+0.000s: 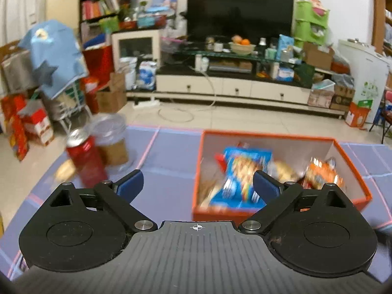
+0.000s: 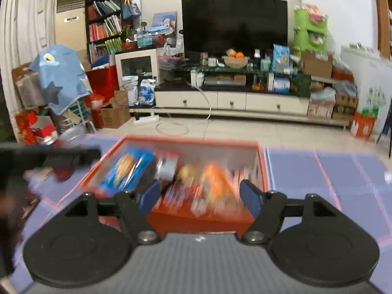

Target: Organize snacks

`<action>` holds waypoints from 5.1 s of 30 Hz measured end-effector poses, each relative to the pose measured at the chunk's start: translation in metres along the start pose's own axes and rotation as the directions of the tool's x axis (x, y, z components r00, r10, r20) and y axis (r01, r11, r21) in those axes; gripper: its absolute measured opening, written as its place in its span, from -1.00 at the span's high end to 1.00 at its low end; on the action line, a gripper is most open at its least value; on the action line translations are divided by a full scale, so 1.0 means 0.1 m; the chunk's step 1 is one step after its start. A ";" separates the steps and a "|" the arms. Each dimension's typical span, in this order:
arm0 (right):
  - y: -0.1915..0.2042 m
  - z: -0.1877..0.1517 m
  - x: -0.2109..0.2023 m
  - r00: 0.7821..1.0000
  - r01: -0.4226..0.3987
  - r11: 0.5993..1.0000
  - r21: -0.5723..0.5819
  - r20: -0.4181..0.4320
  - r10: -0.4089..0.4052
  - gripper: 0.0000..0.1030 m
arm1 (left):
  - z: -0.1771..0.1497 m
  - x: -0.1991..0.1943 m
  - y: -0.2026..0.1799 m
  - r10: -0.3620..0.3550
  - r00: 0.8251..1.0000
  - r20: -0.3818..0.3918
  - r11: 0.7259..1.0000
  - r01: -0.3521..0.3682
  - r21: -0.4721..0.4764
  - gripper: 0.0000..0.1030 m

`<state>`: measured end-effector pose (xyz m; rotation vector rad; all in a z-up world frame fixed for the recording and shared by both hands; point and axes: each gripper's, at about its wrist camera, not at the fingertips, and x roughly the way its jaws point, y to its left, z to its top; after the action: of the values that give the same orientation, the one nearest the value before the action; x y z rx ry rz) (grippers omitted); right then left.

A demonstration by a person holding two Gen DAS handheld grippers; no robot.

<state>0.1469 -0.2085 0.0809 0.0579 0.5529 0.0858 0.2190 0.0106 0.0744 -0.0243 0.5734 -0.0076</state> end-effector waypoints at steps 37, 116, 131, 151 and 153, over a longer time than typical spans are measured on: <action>-0.33 -1.22 0.24 0.956 0.064 0.998 -0.004 -0.287 -0.062 -0.34 | -1.33 -0.29 -0.69 -0.035 0.966 -0.255 0.999 0.038 0.007 -0.52; -0.41 0.55 1.10 0.999 0.033 0.999 0.035 -0.016 -0.032 0.10 | 0.46 0.88 -1.21 -0.072 0.996 -0.044 0.991 0.077 0.112 0.68; -0.21 0.82 0.67 0.994 0.053 0.998 -0.028 0.095 -0.050 -0.97 | 0.58 0.13 -0.62 0.007 0.996 0.089 1.000 -0.006 -0.009 -0.64; 0.41 -0.10 -0.19 0.938 0.288 0.957 -0.011 -0.197 -0.285 -0.99 | -0.50 -0.41 -0.38 0.106 0.989 -0.101 0.991 -0.097 0.089 -0.64; 0.46 -0.09 -0.21 0.952 0.268 0.963 -0.001 -0.151 -0.265 -0.99 | -0.51 -0.39 -0.39 0.105 0.990 -0.095 0.991 -0.096 0.095 -0.64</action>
<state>0.1213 -0.1640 0.0873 -0.0049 0.7071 -0.1803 0.1585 -0.0289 0.0540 0.0936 0.6730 0.0634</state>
